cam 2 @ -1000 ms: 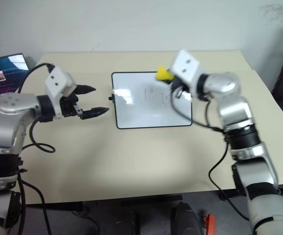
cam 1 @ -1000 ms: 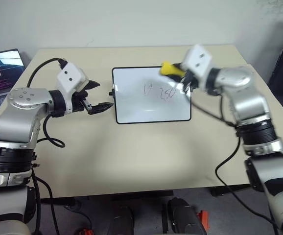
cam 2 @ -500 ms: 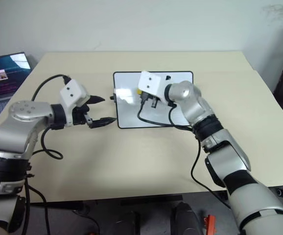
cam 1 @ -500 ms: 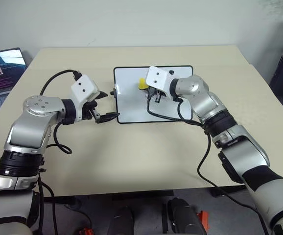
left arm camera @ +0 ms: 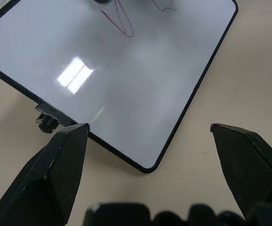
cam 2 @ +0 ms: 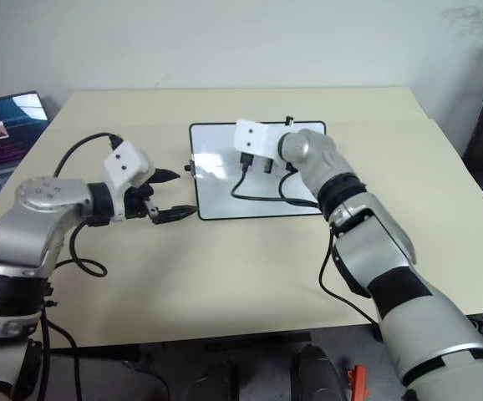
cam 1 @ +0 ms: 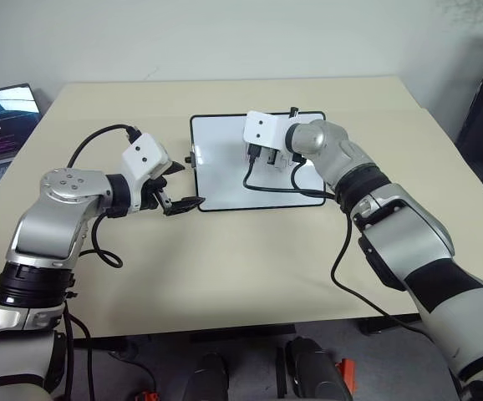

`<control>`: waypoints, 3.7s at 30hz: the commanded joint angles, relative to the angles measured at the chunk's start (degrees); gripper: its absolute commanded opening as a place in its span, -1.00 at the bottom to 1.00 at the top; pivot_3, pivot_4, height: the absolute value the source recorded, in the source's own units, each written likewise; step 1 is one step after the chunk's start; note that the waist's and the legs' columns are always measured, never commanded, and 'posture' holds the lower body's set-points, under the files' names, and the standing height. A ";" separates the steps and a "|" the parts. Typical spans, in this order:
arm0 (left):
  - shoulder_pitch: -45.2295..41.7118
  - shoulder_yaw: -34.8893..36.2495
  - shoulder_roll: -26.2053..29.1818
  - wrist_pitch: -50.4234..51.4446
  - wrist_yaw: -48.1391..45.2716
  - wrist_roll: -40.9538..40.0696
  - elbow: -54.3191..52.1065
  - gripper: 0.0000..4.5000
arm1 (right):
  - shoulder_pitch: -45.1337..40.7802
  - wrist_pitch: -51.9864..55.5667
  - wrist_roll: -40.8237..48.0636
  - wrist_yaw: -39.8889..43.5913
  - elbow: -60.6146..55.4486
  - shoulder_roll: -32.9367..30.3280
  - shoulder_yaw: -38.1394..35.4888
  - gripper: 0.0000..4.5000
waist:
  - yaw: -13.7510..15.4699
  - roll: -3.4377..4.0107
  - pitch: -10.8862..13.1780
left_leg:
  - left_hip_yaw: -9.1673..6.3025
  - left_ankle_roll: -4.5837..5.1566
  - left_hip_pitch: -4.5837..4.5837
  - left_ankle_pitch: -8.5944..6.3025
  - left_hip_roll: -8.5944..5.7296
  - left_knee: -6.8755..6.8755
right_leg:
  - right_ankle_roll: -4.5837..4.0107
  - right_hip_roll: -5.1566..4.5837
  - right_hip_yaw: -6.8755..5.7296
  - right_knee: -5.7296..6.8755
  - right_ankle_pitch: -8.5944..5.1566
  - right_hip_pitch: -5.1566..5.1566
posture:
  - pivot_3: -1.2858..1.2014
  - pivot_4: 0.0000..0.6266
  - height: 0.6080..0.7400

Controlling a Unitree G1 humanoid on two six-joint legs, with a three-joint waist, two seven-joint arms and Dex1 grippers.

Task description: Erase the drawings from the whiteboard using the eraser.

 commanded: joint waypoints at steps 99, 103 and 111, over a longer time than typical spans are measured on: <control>-5.36 1.89 1.48 -2.91 -2.55 -0.33 1.31 1.00 | 22.13 11.48 16.29 24.99 -41.82 -34.41 -17.03 -0.63 | 1.32 0.02 0.05 | 0.16 -0.05 -0.09 -0.08 0.10 0.09 | 0.23 0.11 0.17 -0.24 -0.03 0.00 | 0.03 -0.52 1.00; -6.16 1.96 1.06 -3.96 -1.88 -0.27 1.71 1.00 | 20.14 11.36 16.74 22.58 -40.25 -33.38 -17.52 -0.63 | 1.31 0.02 0.05 | 0.16 -0.05 -0.09 -0.08 0.10 0.09 | 0.17 0.11 0.17 -0.25 0.01 -0.01 | 0.03 -0.52 1.00; -4.80 2.35 -1.47 -6.49 3.66 1.92 3.24 1.00 | 24.21 12.77 19.06 21.14 -42.92 -31.75 -19.28 -0.63 | 1.46 0.02 0.05 | 0.15 -0.05 -0.12 -0.08 0.10 0.09 | 0.07 0.11 0.16 -0.27 0.07 0.00 | 0.03 -0.52 1.00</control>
